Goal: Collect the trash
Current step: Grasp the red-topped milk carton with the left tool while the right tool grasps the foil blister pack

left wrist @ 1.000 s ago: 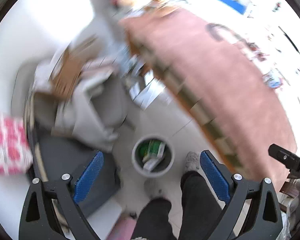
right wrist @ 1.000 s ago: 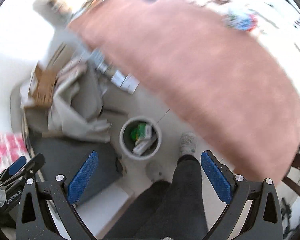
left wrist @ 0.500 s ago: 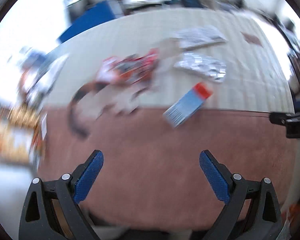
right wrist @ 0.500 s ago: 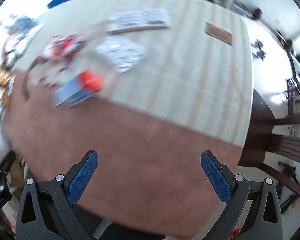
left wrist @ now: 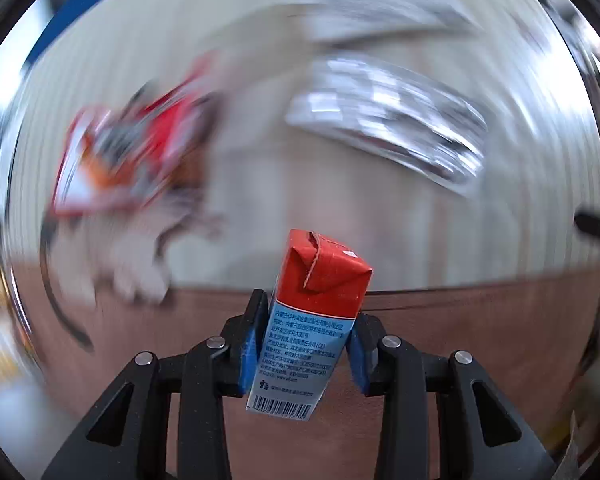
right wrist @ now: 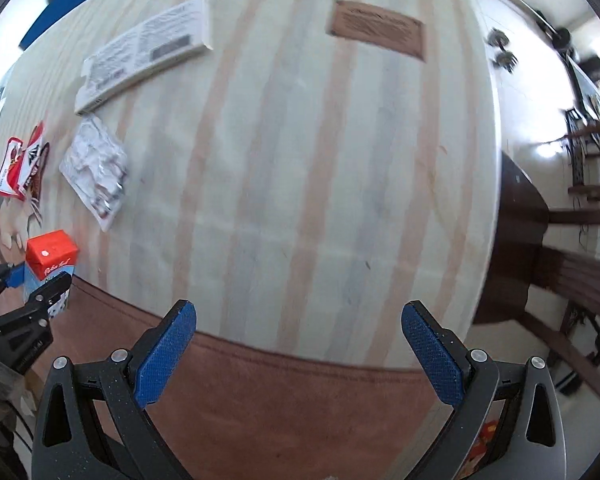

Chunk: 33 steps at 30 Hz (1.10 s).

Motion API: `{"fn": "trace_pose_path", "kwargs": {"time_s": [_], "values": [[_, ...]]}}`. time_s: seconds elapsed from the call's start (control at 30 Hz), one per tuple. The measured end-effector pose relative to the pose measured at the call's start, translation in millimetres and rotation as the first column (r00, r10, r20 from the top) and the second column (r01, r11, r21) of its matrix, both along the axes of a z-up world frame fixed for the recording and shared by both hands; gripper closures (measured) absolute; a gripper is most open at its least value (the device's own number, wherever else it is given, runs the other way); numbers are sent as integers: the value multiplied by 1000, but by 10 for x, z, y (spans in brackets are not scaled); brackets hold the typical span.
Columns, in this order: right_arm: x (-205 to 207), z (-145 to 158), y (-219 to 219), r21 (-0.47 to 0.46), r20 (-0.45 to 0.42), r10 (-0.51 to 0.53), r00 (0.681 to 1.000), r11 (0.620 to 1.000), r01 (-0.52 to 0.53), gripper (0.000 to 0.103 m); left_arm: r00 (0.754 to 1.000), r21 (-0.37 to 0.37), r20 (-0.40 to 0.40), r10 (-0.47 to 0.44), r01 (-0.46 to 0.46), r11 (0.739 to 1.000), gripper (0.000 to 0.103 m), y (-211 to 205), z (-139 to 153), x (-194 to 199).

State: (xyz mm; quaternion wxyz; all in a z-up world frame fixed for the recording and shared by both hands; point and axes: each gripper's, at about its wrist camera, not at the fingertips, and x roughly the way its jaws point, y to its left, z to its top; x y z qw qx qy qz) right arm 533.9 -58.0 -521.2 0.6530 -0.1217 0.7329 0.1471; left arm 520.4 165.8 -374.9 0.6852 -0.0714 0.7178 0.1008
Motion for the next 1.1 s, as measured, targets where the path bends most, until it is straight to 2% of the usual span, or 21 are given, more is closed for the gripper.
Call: {"fn": "trace_pose_path", "kwargs": {"time_s": [0.03, 0.07, 0.13, 0.17, 0.23, 0.27, 0.4, 0.47, 0.53, 0.6, 0.67, 0.7, 0.77, 0.9, 0.97, 1.1], "values": [[35, 6, 133, 9, 6, 35, 999, 999, -35, 0, 995, -17, 1, 101, -101, 995, 70, 162, 10, -74], [66, 4, 304, 18, 17, 70, 997, 997, -70, 0, 977, -36, 1, 214, -214, 976, 70, 337, 14, -176], [116, 9, 707, 46, 42, 169, 985, 984, -171, 0, 921, -70, -7, 390, -389, 918, 70, 608, -10, -374], [128, -9, 913, 50, 56, 220, 974, 974, -222, 0, 881, -97, -13, 474, -473, 876, 70, 737, -40, -485], [137, -79, 1263, 35, 78, 307, 949, 950, -310, 0, 836, -159, -21, 548, -544, 824, 70, 849, -87, -584], [133, -135, 1464, 28, 87, 357, 930, 932, -361, 0, 829, -177, -13, 559, -552, 815, 70, 884, -90, -596], [104, -348, 1960, -32, 110, 474, 874, 880, -474, 0, 843, -190, -9, 538, -530, 827, 70, 931, -149, -545], [90, -416, 2037, -45, 112, 477, 872, 879, -475, 2, 848, -184, -11, 531, -523, 832, 70, 986, -165, -527], [114, -410, 2004, -13, 113, 425, 898, 905, -426, 6, 859, -170, -9, 513, -507, 845, 70, 999, -171, -477], [92, -359, 1921, -7, 137, 385, 913, 922, -387, 18, 863, -165, 3, 505, -498, 851, 70, 995, -160, -471], [-34, -317, 1685, -10, 115, 335, 935, 942, -336, 32, 863, -159, 3, 506, -499, 852, 70, 934, -151, -481], [-74, -312, 1615, 1, 87, 305, 948, 952, -306, 33, 860, -165, 1, 510, -503, 848, 70, 837, -141, -505], [-176, -321, 1437, 54, -9, 232, 973, 971, -232, 34, 859, -162, 1, 512, -506, 848, 70, 806, -115, -566], [-374, -327, 1174, 109, -108, 169, 980, 981, -157, 34, 862, -167, 2, 507, -499, 850, 70, 729, -150, -618], [-413, -324, 1132, 106, -107, 171, 979, 981, -160, 31, 867, -171, -17, 498, -494, 853, 70, 721, -236, -595], [-392, -346, 1270, 67, -44, 212, 976, 976, -209, 27, 872, -160, -10, 490, -485, 860, 70, 708, -270, -560]]}}
